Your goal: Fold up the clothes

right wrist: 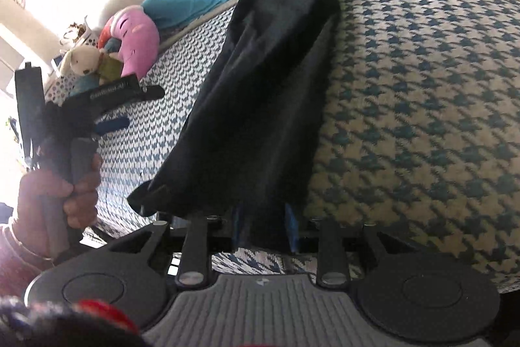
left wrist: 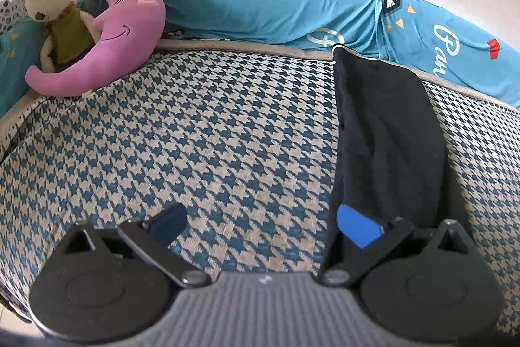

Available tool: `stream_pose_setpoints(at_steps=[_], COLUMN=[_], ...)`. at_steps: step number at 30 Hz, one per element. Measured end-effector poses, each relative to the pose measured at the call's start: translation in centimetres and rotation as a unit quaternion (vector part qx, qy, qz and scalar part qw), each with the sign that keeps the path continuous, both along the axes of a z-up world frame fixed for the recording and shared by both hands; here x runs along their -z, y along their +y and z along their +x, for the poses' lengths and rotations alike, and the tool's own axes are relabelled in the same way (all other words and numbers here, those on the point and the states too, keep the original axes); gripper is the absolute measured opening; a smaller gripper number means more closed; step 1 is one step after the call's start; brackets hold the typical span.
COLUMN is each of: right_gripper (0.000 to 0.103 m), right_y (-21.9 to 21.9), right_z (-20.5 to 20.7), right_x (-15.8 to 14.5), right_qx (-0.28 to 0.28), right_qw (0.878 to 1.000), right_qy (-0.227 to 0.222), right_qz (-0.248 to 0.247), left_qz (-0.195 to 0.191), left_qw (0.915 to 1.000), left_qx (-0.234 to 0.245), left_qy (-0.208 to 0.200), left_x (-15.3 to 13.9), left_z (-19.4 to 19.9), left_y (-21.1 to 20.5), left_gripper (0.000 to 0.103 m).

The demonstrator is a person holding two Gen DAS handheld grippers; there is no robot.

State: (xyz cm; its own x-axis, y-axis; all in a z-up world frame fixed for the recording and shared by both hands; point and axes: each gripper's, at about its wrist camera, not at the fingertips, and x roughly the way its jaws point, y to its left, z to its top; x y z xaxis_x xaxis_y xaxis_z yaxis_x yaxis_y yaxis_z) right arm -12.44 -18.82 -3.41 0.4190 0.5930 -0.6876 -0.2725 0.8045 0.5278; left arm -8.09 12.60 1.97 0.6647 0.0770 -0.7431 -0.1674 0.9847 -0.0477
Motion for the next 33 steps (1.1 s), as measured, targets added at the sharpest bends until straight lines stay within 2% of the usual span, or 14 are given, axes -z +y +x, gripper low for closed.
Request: stream_pose_setpoints(at_steps=[2, 5, 11, 16, 21, 26, 29, 33], right_gripper=[0.008, 0.007, 0.006, 0.006, 0.006, 0.007, 0.007, 0.007], right_y=[0.3, 0.6, -0.5, -0.1, 0.0, -0.3, -0.4, 1.0], right_z=[0.0, -0.2, -2.1, -2.6, -2.8, -3.3, -3.8, -3.8], right_x=[0.1, 0.2, -0.2, -0.5, -0.5, -1.0, -2.0, -3.5], right_qx=[-0.001, -0.001, 0.024, 0.016, 0.015, 0.037, 0.040, 0.007], right_qw=[1.000, 1.000, 0.994, 0.989, 0.986, 0.984, 0.983, 0.982], right_qy=[-0.003, -0.008, -0.031, -0.052, -0.047, -0.045, -0.070, -0.115], right_qz=[-0.008, -0.024, -0.102, -0.135, -0.157, -0.170, -0.165, -0.149], left_qz=[-0.005, -0.007, -0.008, -0.014, -0.015, -0.023, -0.031, -0.047], left_qw=[1.0000, 0.9999, 0.9997, 0.9995, 0.9994, 0.9991, 0.9988, 0.9984], left_qx=[-0.004, -0.011, -0.023, -0.025, -0.028, -0.036, -0.037, -0.032], left_qy=[0.002, 0.003, 0.006, 0.010, 0.010, 0.005, 0.000, 0.003], left_x=[0.1, 0.1, 0.2, 0.4, 0.4, 0.1, -0.1, -0.1], left_z=[0.1, 0.1, 0.2, 0.5, 0.8, 0.9, 0.9, 1.2], left_y=[0.2, 0.5, 0.8, 0.6, 0.7, 1.1, 1.1, 1.0], left_gripper=[0.103, 0.103, 0.103, 0.103, 0.103, 0.103, 0.103, 0.103])
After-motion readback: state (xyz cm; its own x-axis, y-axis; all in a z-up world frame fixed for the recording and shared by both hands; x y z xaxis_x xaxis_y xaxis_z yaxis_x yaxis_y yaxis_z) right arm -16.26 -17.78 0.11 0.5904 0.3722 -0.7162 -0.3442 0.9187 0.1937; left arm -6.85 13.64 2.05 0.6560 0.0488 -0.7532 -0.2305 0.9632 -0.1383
